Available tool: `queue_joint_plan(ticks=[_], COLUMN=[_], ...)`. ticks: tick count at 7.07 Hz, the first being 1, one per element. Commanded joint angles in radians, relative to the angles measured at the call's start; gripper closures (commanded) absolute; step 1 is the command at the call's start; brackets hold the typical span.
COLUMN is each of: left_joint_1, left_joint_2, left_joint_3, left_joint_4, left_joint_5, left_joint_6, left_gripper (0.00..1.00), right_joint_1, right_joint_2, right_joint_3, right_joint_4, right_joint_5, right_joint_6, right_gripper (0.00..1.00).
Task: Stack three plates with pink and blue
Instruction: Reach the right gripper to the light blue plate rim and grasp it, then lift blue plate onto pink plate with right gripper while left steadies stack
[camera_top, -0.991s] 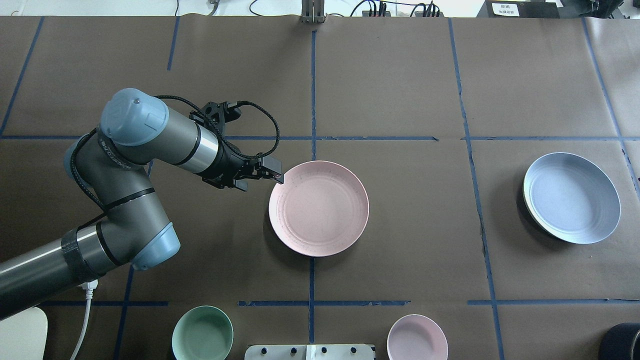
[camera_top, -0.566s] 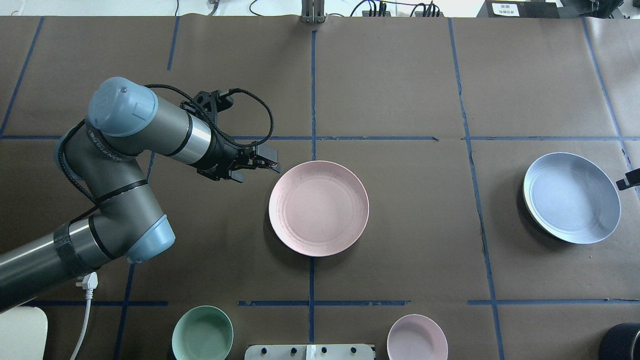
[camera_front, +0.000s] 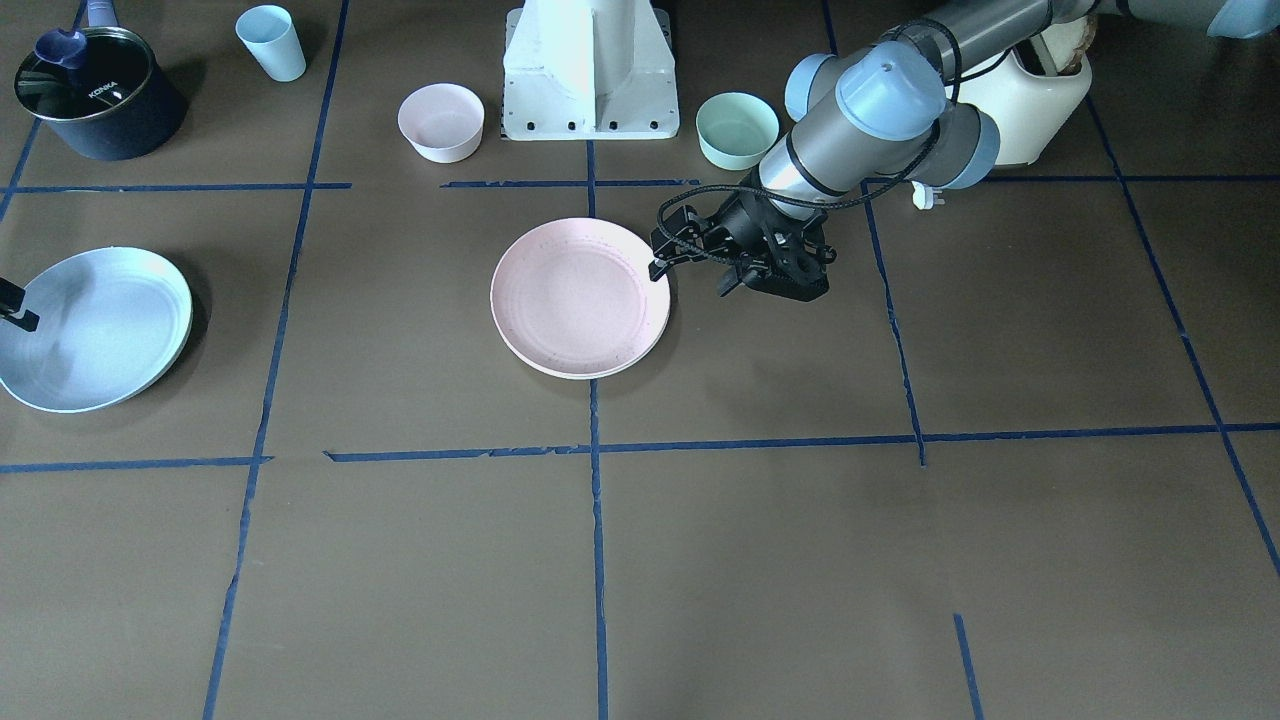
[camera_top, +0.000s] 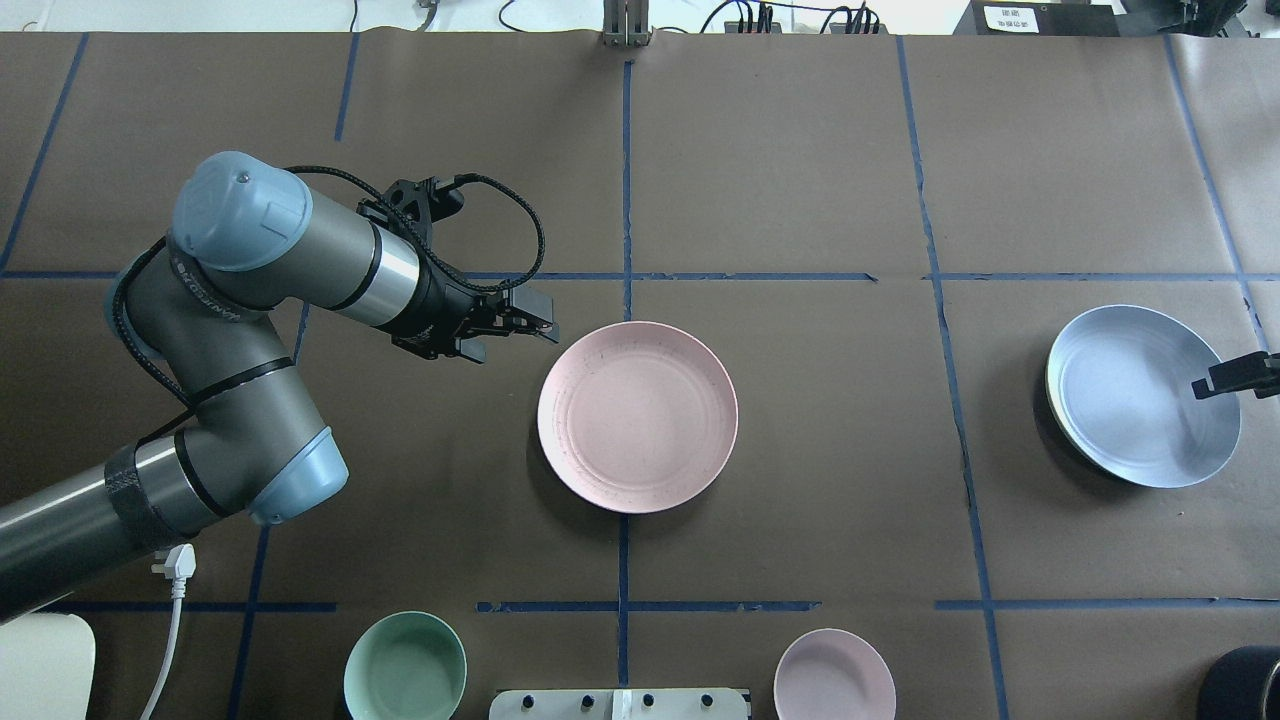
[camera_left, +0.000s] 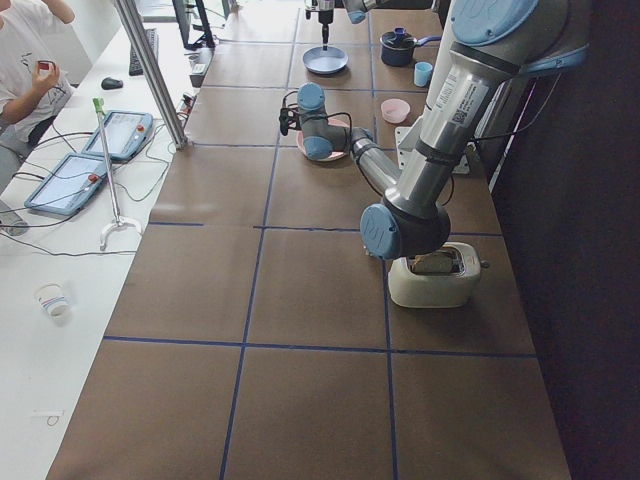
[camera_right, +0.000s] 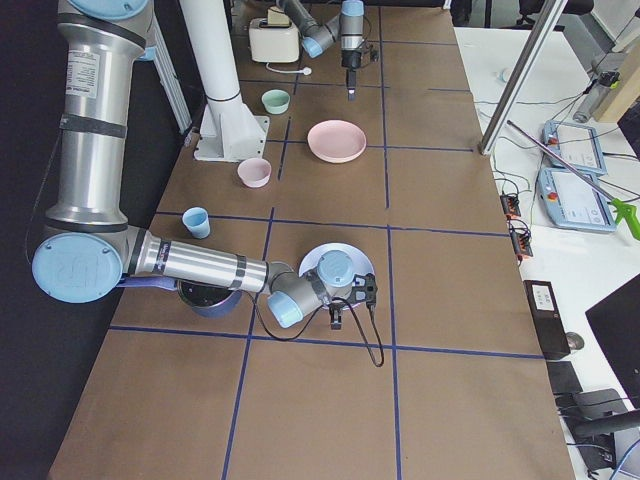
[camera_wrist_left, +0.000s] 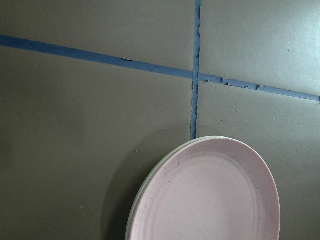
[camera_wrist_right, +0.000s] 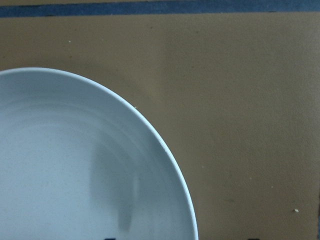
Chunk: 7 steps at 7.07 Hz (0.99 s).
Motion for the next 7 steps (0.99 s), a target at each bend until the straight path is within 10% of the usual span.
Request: queue_joint_plan(ticks=[1,2,7], left_joint_1=[0.000,0.000,-0.012], left_joint_2=[0.005,0.005,0.005], left_joint_3=[0.000,0.000,-0.031], left_joint_4=[-0.003,-0.003,-0.009], left_joint_5=[0.000,0.000,0.000], left_joint_6=[0.000,0.000,-0.003], left_gripper=[0.00,0.00,0.00], right_joint_1=[-0.014,-0.012,-0.197], right_joint_2=[0.003,0.001,0.170], right_joint_3=[-0.012,-0.006,0.278], right_joint_4=[0.046,0.046,0.031], right_joint_5=[0.000,0.000,0.001], right_joint_6=[0.002,0.002,0.435], right_gripper=[0.85,1.00,1.00])
